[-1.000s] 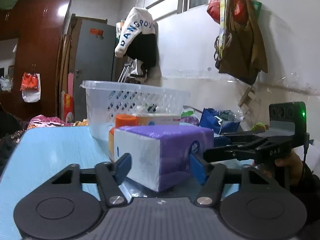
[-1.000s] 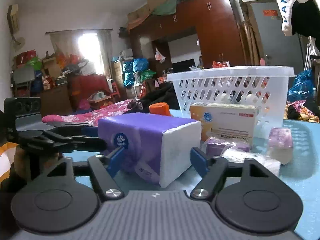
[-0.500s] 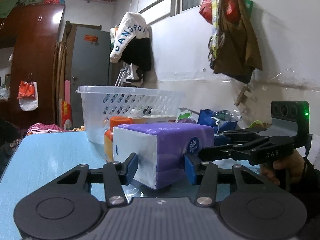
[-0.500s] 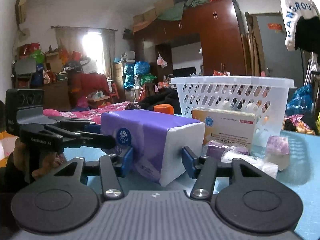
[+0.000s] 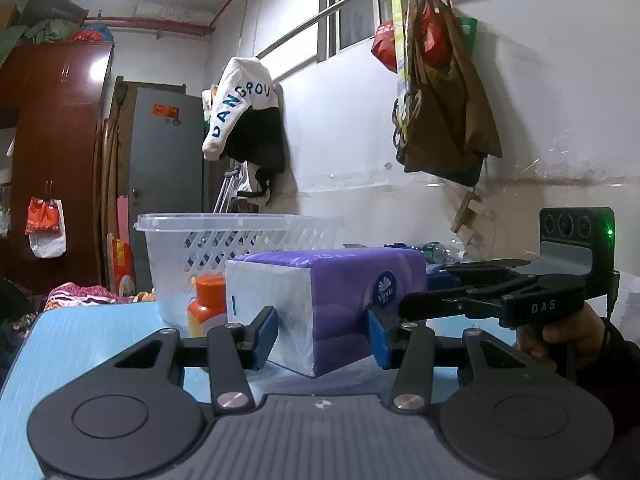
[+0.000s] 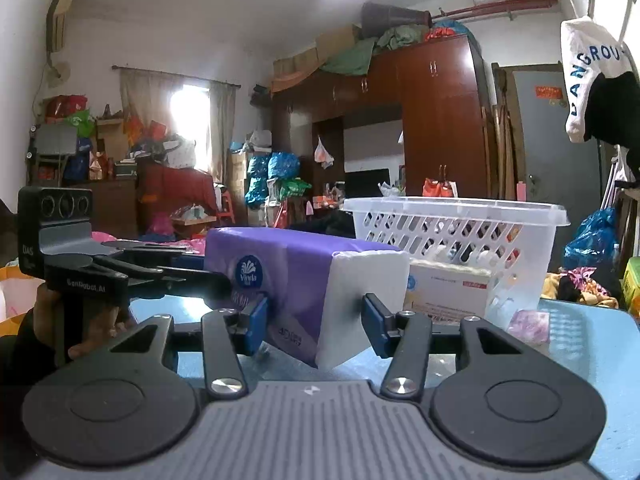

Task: Organize objects

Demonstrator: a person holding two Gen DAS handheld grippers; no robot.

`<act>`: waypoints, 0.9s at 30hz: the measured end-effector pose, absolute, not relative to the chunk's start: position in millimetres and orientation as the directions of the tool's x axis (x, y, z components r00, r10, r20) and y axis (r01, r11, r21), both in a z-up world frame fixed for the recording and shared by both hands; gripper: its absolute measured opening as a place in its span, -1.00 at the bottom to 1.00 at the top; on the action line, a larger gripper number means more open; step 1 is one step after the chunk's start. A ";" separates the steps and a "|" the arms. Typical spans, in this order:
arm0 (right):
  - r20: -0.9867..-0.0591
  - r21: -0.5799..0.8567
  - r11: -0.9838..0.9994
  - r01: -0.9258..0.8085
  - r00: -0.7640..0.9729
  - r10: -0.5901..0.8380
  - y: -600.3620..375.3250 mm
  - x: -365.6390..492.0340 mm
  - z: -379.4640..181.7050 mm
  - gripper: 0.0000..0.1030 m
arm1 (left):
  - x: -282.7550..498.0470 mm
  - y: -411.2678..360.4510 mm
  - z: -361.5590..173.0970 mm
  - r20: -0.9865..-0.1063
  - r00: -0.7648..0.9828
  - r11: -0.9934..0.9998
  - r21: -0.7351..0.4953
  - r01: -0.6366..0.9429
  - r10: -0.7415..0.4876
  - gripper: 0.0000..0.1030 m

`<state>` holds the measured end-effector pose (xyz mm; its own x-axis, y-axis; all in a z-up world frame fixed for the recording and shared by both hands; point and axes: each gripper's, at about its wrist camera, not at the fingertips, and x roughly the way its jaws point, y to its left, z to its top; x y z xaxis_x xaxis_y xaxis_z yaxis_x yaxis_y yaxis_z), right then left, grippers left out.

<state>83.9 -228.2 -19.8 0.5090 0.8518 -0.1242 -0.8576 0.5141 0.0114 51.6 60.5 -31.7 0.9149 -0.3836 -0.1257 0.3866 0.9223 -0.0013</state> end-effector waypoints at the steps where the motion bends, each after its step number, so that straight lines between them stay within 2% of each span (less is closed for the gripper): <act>1: -0.118 0.011 0.516 -0.857 0.511 0.851 -229.2 84.0 -18.1 0.04 | 51.2 59.7 -30.0 -0.121 0.916 0.922 0.001 0.387 -0.384 0.00; 7: -0.082 -0.031 0.527 -0.849 0.528 0.846 -237.8 89.5 8.4 0.04 | 52.0 46.9 -4.5 -0.071 0.920 0.920 0.055 0.389 -0.385 0.00; 17: -0.032 -0.141 0.566 -0.813 0.575 0.818 -226.5 114.6 79.3 0.04 | 80.7 32.4 69.4 -0.016 0.928 0.918 0.141 0.370 -0.371 0.00; 20: -0.038 -0.149 0.576 -0.803 0.587 0.809 -218.7 130.9 90.2 0.04 | 98.9 29.6 87.0 -0.021 0.937 0.923 0.162 0.348 -0.349 0.00; 27: -0.068 -0.125 0.603 -0.788 0.613 0.787 -198.0 183.0 94.7 0.04 | 166.8 44.6 110.1 -0.076 0.944 0.939 0.106 0.327 -0.321 0.00</act>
<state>183.0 -198.0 94.7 0.6135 0.7868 -0.0677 -0.7876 0.6034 -0.1248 166.8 44.6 110.1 0.9442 -0.3205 -0.0760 0.3273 0.9390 0.1057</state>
